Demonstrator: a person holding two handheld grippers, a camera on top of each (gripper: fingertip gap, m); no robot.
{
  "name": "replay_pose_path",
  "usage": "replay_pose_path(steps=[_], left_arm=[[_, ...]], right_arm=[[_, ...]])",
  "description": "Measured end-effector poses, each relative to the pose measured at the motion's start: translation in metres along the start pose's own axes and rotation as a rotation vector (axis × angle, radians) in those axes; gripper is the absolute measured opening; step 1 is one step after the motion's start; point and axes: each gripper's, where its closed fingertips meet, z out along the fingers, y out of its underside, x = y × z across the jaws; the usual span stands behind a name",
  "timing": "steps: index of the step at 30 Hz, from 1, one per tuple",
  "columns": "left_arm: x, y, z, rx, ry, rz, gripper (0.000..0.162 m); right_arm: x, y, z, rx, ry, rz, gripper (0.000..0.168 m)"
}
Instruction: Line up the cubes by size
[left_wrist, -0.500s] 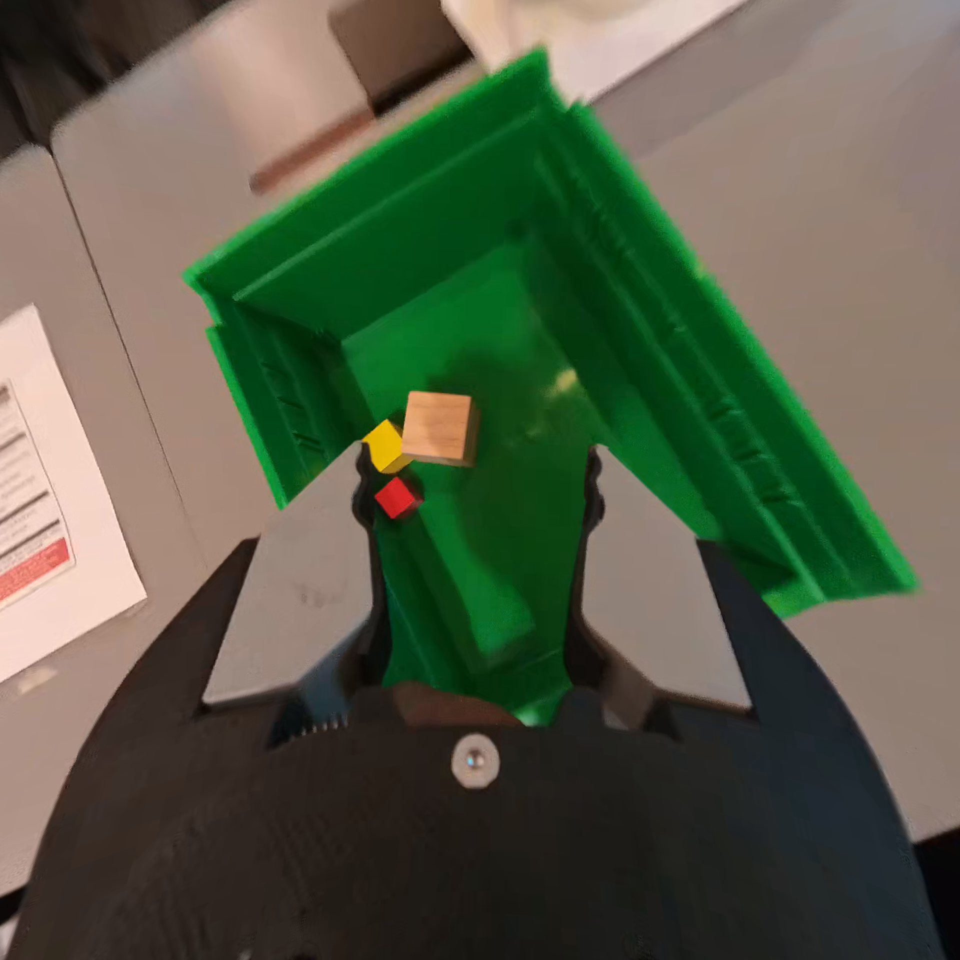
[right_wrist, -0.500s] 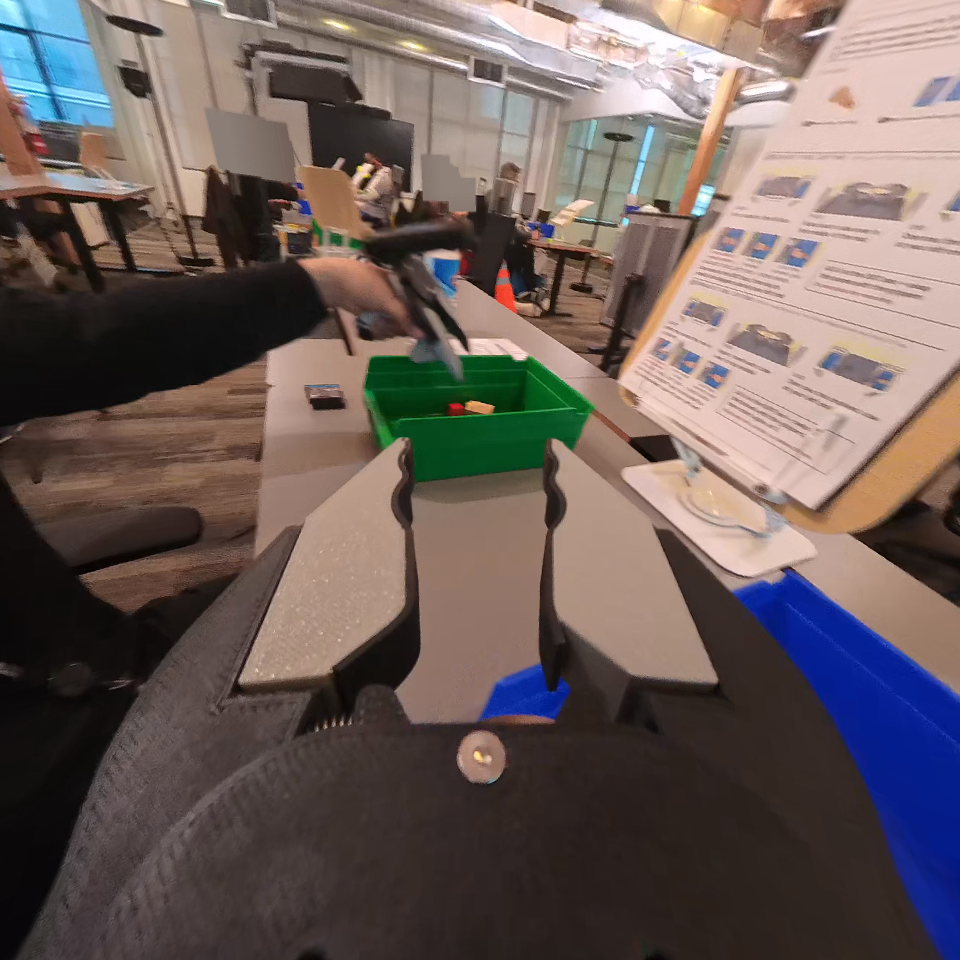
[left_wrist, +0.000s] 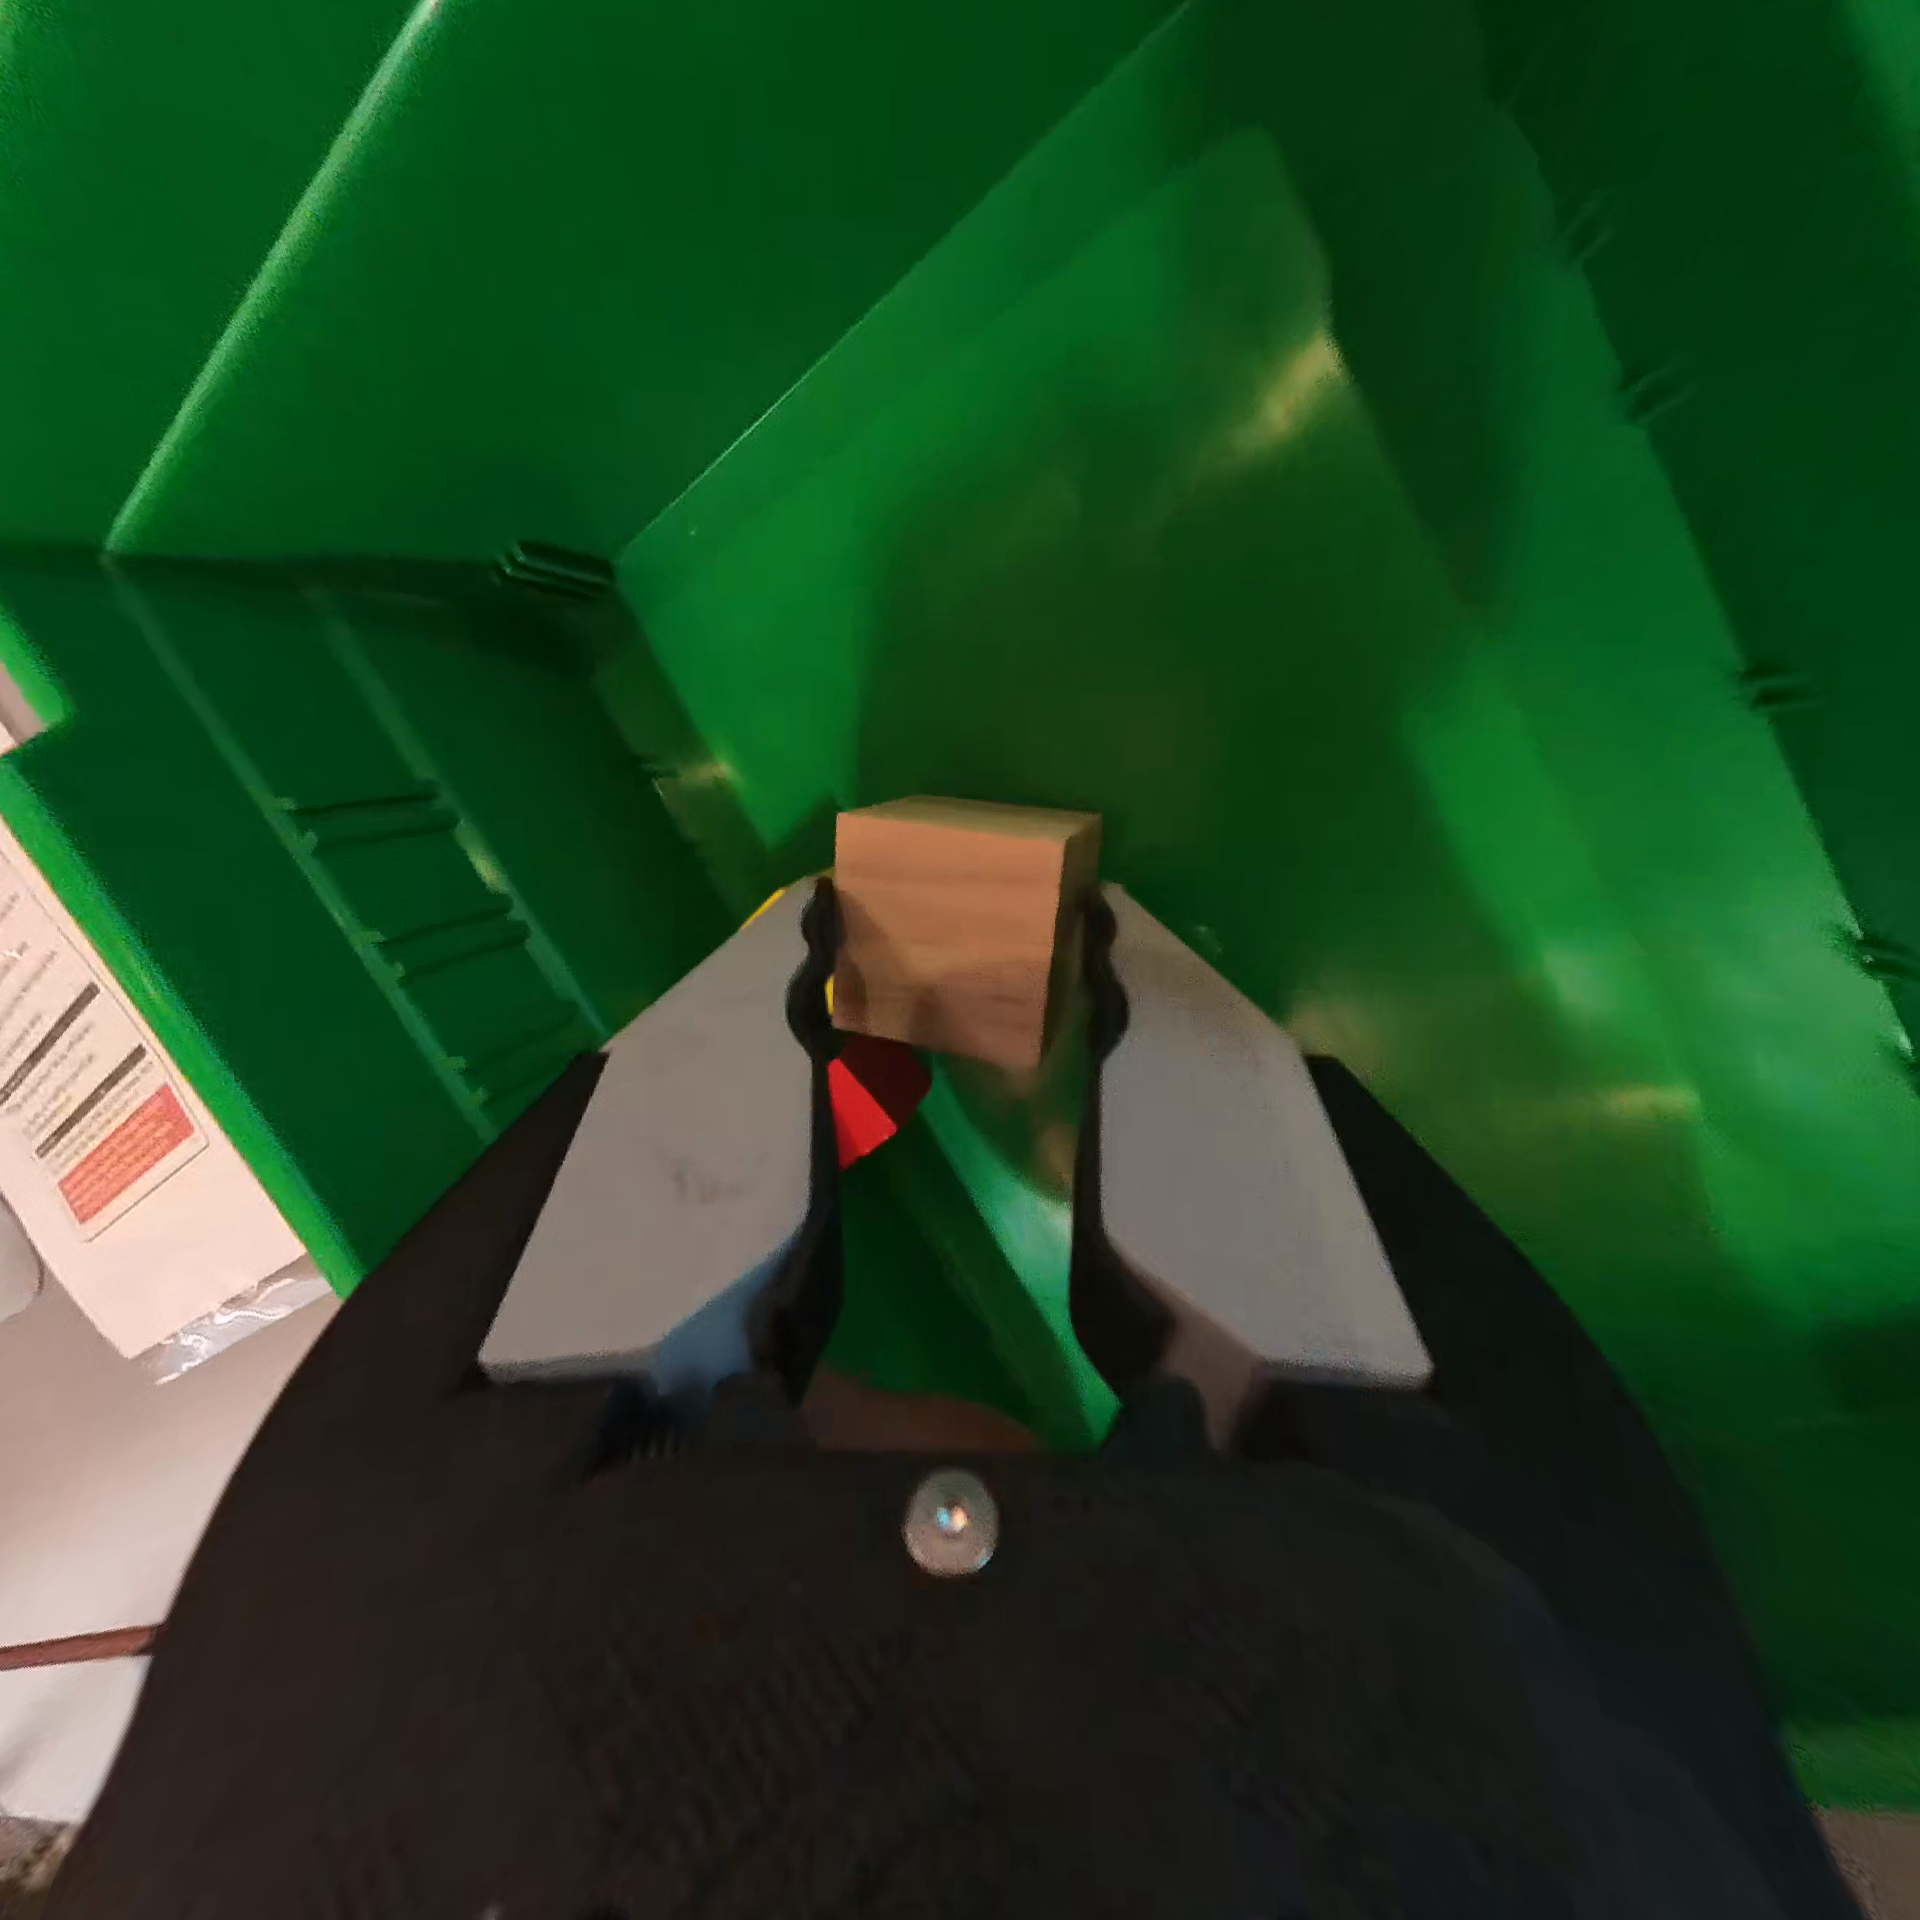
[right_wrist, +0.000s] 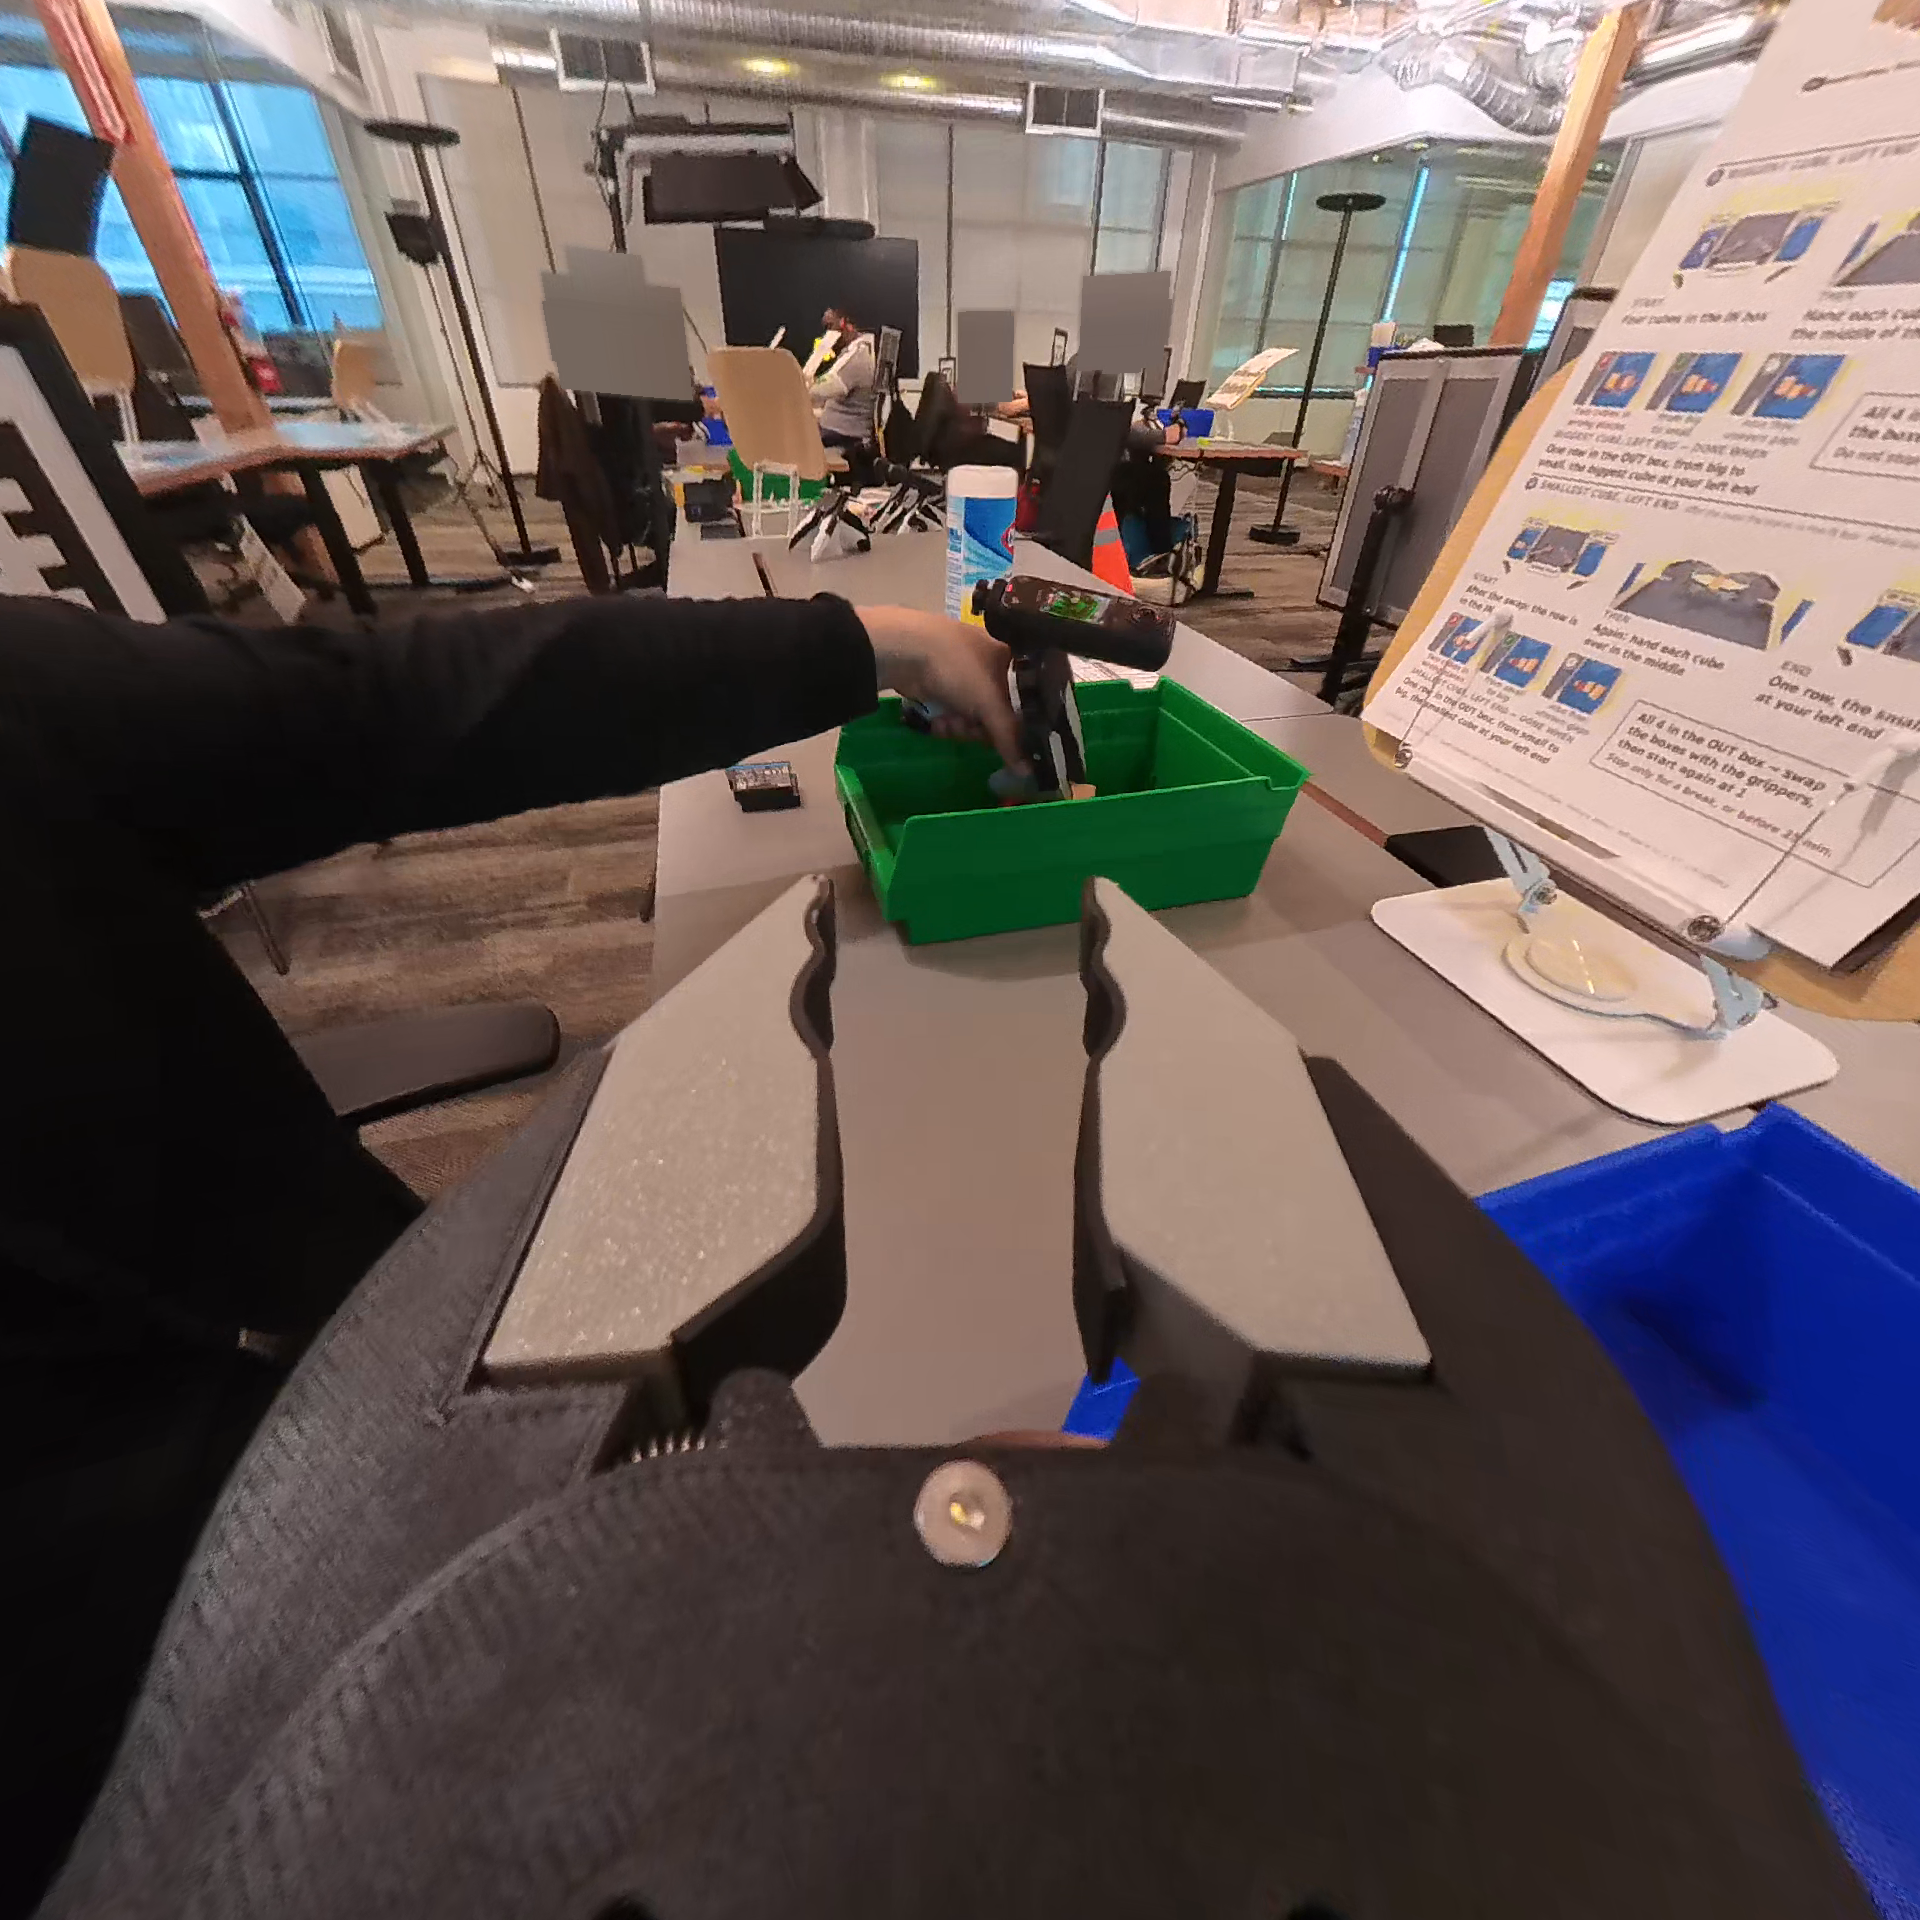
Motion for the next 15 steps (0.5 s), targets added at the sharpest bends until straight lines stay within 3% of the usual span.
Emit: replay_pose_path(steps=[3,6,9,11,15], left_arm=[[0.010,-0.005,-0.006,0.041,0.031,0.038,0.045],[0.013,-0.023,-0.033,0.218,-0.011,0.082,0.045],[0.028,-0.048,-0.095,0.558,-0.102,0.181,0.045],[0.071,-0.058,-0.159,0.897,-0.096,0.334,0.045],[0.195,-0.024,-0.283,1.510,0.160,0.575,0.045]], right_arm=[[-0.001,-0.003,-0.002,0.020,-0.013,0.027,0.044],[-0.012,-0.005,0.002,0.042,-0.077,0.056,0.043],[-0.036,-0.003,0.014,0.069,-0.263,0.201,0.046],[-0.046,0.001,0.026,0.070,-0.390,0.329,0.051],[-0.054,0.008,0.057,0.097,-0.548,0.555,0.062]])
